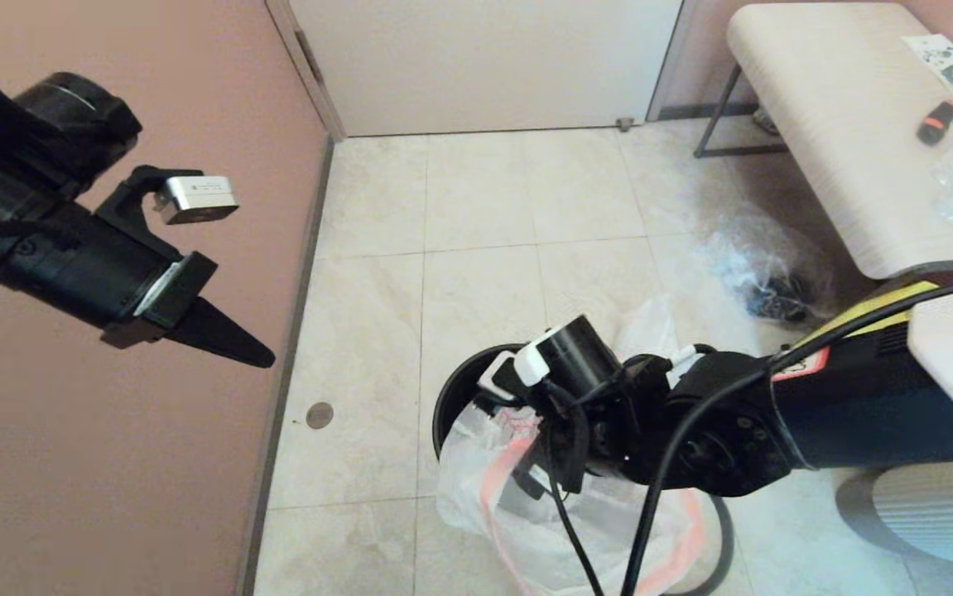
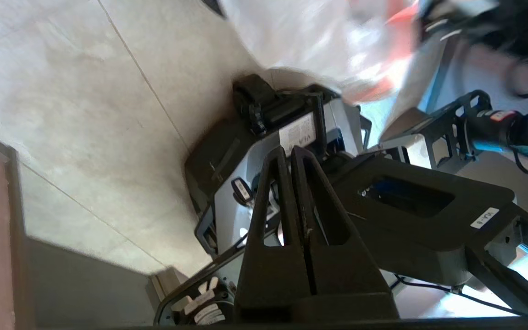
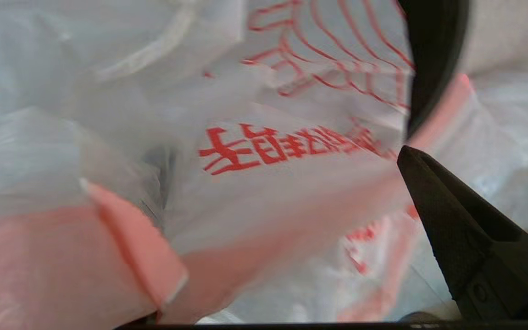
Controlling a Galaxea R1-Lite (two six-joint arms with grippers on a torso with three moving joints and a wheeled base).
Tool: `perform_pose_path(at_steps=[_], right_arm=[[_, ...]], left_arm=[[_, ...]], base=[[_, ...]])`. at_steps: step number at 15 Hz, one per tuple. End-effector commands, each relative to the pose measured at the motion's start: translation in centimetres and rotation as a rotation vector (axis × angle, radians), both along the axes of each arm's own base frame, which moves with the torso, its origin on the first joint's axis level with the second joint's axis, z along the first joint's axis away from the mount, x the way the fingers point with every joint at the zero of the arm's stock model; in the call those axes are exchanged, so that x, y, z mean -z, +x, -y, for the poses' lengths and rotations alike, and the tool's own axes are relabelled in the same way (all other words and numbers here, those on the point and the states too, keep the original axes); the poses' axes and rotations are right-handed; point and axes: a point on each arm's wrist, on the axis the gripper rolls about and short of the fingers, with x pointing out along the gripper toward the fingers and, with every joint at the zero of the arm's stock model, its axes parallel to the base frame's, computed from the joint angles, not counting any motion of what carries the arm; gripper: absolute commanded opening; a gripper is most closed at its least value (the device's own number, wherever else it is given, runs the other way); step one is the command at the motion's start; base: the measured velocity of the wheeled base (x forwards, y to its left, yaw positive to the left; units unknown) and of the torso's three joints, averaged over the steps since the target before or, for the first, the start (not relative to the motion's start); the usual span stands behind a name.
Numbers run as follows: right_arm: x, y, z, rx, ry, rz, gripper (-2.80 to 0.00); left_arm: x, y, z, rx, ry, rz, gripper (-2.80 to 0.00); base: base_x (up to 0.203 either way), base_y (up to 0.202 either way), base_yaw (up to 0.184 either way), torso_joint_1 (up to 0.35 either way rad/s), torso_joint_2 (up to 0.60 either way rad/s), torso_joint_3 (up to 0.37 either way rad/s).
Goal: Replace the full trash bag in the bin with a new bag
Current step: Put the new garbage bag on the trash can
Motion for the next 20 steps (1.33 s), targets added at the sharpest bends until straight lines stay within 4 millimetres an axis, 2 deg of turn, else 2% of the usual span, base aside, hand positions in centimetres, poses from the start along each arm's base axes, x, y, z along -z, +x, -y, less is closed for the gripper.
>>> perform_pose_path(at_steps=[1,3,5,7,9,11,14,15,18,20], right_arm=[[-1.6,0.0,1.8,0.010,0.046,0.015,0.00],[-2.1,0.9,2.6,-0.023,0.112,-0.015,0.00],[-1.8,1.9,2.4,-0.021,0.121,-0.020,0.00],[-1.5,3.0,1.6,-0.037,0.137,-0.024,0.00],[-1.4,3.8,0.2,-0.060,0.152,-0.016,0.00],[-1.4,3.9,-1.0,-0.092,0.165,-0.016,0.00],[-2.6,4.3,-1.9,-0.113,0.184,-0.022,0.00],[-3.1,4.4,-2.4,-0.124,0.196,-0.027,0.00],[-4.8,4.2,-3.9,-0.145,0.245,-0.060,0.00],[-6.0,4.0,-4.4,-0.151,0.304,-0.121,0.00]], left_arm=[[1.7,1.9,0.3,0.005,0.004,-0.073,-2.80],[3.4,3.3,0.6,0.025,-0.039,-0.111,-2.80],[5.6,3.8,0.7,0.046,-0.103,-0.151,-2.80],[8.0,2.5,0.8,0.072,-0.163,-0.139,-2.80],[10.0,0.9,0.6,0.077,-0.165,-0.051,-2.80],[13.3,0.2,-0.3,0.048,-0.157,0.030,-2.80],[18.6,-1.4,-1.3,0.060,-0.141,0.200,-2.80],[19.8,-0.9,-1.3,0.083,-0.135,0.312,-2.80],[24.2,1.7,-1.0,0.125,-0.127,0.492,-2.80],[25.4,3.2,-0.5,0.155,-0.127,0.636,-2.80]], base=[[0.000,0.000,0.000,0.000,0.00,0.000],[0.000,0.000,0.000,0.000,0.00,0.000],[0.000,0.000,0.000,0.000,0.00,0.000],[0.000,0.000,0.000,0.000,0.00,0.000],[0.000,0.000,0.000,0.000,0.00,0.000],[0.000,0.000,0.000,0.000,0.00,0.000],[0.000,0.000,0.000,0.000,0.00,0.000],[0.000,0.000,0.000,0.000,0.00,0.000],[0.000,0.000,0.000,0.000,0.00,0.000],[0.000,0.000,0.000,0.000,0.00,0.000]])
